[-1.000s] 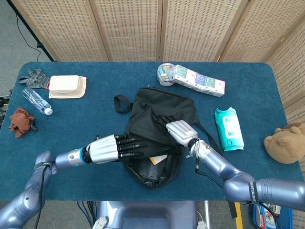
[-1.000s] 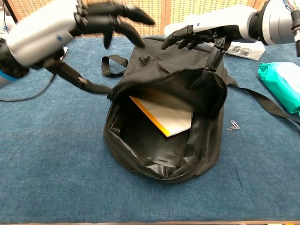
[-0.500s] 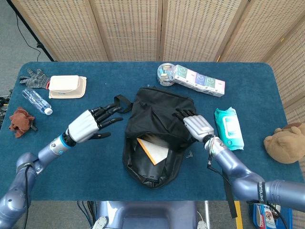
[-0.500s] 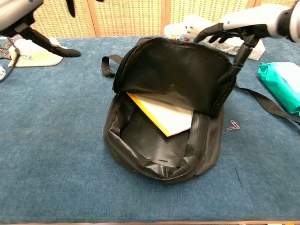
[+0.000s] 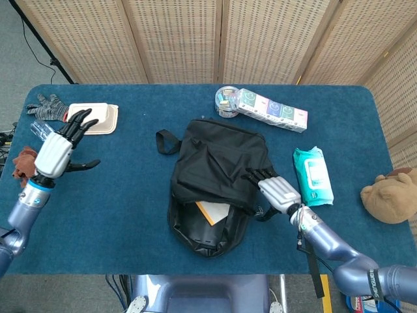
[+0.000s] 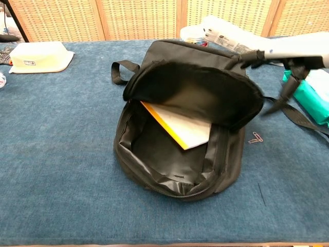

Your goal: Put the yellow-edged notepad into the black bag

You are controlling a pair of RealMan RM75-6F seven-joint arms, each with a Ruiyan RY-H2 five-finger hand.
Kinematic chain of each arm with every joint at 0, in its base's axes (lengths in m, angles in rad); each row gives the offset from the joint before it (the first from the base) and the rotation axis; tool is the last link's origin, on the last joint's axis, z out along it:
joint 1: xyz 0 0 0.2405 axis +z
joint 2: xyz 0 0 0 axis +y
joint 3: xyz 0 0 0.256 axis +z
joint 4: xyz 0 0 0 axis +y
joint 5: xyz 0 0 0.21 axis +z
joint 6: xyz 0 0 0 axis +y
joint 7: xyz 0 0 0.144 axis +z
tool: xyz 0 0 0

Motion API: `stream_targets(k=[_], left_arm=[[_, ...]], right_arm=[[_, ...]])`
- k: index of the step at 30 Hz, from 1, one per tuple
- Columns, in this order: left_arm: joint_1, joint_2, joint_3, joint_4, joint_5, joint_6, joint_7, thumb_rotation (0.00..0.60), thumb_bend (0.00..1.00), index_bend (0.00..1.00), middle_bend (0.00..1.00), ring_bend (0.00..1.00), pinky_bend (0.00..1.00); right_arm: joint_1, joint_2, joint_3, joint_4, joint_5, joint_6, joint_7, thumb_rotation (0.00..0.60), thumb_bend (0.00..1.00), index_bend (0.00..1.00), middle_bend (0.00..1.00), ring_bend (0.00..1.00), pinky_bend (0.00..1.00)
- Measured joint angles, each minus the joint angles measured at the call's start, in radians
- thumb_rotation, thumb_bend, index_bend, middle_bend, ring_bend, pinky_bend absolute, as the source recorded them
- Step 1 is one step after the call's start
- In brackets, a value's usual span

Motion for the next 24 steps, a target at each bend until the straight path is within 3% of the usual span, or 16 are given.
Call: stream_targets(k=[13,24], left_arm=[[0.073,0.083,-0.043,-0.117,-0.038,-0.037,0.007,0.600,0.00,0.05,0.00,0.00,0.29],[0.130,0.155,-0.064,-0.291,-0.059,-0.034,0.068,0.600,0.00,0.00,0.00,0.00,0.21]], right_arm=[[-0.077,0.049,-0.051,-0.057,-0.162,0.045,-0.004,0.600,0.00,0.09,0.00,0.00,0.00],[-0.243,0.086,-0.094,0.031,-0.371,0.346,-0.075,0.600,0.00,0.09,0.00,0.00,0.00]])
